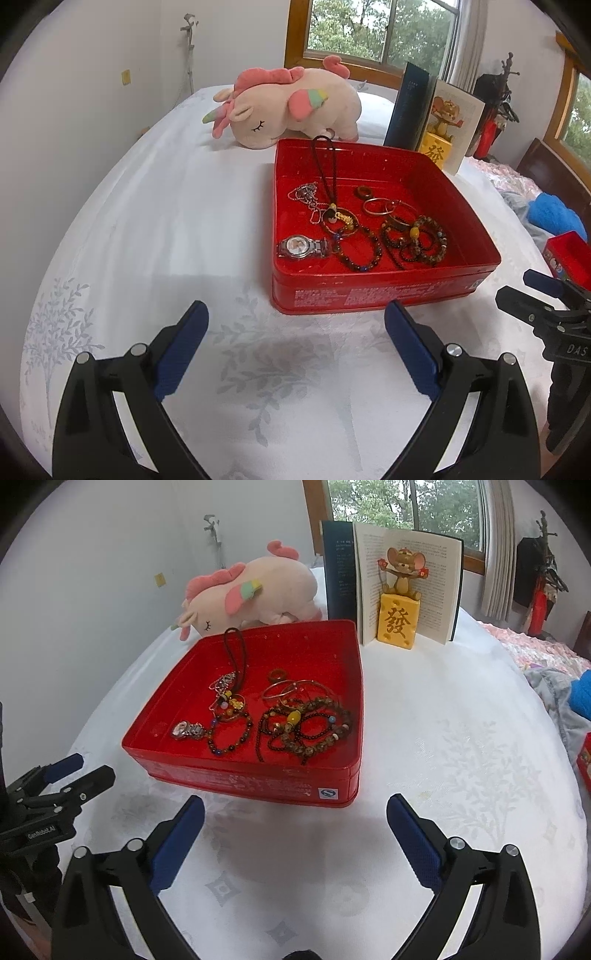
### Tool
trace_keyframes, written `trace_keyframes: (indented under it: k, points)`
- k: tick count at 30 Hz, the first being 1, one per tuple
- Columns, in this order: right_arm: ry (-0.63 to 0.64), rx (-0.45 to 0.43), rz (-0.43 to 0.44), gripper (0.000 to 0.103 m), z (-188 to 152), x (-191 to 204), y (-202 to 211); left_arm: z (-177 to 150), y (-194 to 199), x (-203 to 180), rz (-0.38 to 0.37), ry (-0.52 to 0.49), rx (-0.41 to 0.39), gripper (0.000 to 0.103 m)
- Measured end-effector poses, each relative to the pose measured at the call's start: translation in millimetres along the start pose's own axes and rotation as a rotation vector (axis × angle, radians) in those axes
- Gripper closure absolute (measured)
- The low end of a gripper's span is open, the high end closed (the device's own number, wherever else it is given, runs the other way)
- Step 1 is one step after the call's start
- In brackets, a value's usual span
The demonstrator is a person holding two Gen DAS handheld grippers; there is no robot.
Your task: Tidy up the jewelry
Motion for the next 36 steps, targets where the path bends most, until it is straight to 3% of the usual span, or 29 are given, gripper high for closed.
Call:
trace_keyframes:
  k: [11, 36]
  points:
    - [-0.01, 0.03, -0.009, 0.004, -2, -5, -12, -3, -15, 0, 0.01, -0.006, 0.038, 0.008]
    - [-0.014, 0.029, -0.033, 0.004, 7, -5, -17, 14, -18, -12, 0.012, -0.02, 0.042, 0.008]
Point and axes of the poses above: each gripper's, at about its wrist camera, not at the fingertips, and y roughly against the way its jaws point, x to its left, z to its top, the point moved 3 cm from there along -y, roughly the way its jaws point, and after that the axes turned 15 degrees about z, right-handed, at the moved point
